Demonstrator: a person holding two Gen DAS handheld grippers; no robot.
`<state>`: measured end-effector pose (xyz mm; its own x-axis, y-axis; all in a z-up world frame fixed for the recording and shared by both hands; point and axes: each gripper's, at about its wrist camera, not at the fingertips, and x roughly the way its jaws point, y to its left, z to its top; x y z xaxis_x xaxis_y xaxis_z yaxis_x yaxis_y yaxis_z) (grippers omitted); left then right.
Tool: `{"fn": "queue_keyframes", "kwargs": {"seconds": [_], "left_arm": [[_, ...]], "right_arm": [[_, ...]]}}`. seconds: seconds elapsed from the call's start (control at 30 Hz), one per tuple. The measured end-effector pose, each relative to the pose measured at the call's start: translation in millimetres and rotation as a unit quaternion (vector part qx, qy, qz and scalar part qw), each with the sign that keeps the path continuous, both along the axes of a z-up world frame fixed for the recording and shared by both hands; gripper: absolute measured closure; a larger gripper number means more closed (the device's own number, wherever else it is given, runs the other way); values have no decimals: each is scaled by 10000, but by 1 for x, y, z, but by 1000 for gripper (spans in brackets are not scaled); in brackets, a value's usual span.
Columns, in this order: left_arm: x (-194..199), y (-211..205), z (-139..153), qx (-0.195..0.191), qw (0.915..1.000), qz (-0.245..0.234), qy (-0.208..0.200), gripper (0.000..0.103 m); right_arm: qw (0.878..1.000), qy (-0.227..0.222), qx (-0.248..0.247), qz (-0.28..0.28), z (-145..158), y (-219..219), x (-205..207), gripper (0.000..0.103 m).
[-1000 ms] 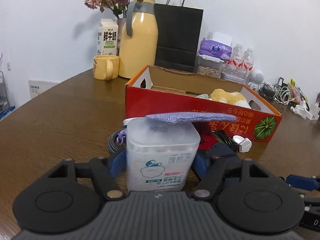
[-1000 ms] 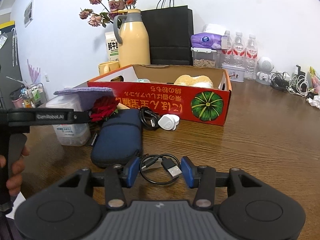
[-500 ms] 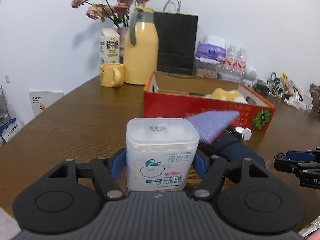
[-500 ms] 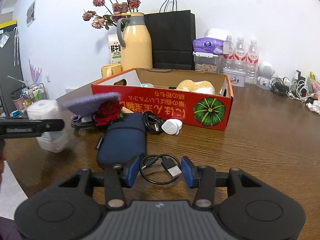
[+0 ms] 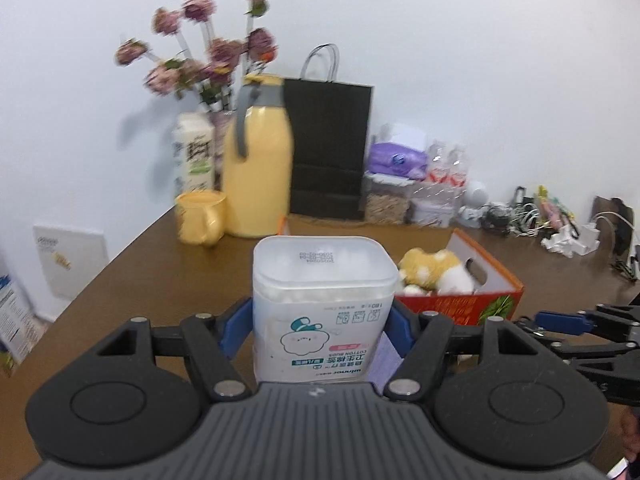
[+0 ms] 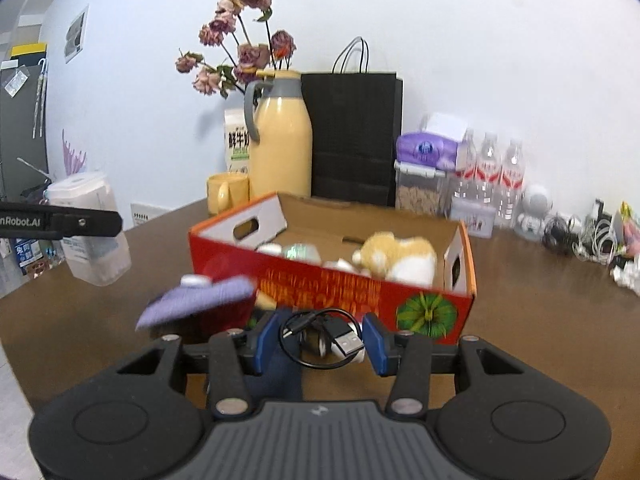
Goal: Organize objects
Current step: 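Grasp the white plastic container with the left tool while the right tool grasps the black USB cable, then carry the container and cable into the box while opening both tools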
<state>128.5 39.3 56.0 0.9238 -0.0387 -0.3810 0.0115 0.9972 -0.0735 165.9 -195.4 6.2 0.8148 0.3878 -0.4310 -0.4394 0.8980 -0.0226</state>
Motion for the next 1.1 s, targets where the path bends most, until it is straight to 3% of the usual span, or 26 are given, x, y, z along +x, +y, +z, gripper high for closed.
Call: {"fn": "queue_keyframes", "kwargs": {"seconds": [0.23, 0.53, 0.87, 1.1], "left_arm": [[53, -11, 19, 1, 9993, -367, -109, 34], [136, -18, 16, -238, 9964, -719, 379, 34], [208, -14, -12, -395, 9904, -866, 1004, 34], [245, -6, -45, -833, 9761, -1004, 1736, 34]], "right_arm": [[9998, -219, 19, -34, 19, 17, 39, 58], [9997, -226, -70, -87, 26, 37, 110, 58], [9998, 34, -161, -80, 9, 45, 173, 58], [9988, 445, -179, -86, -19, 45, 195, 58]]}}
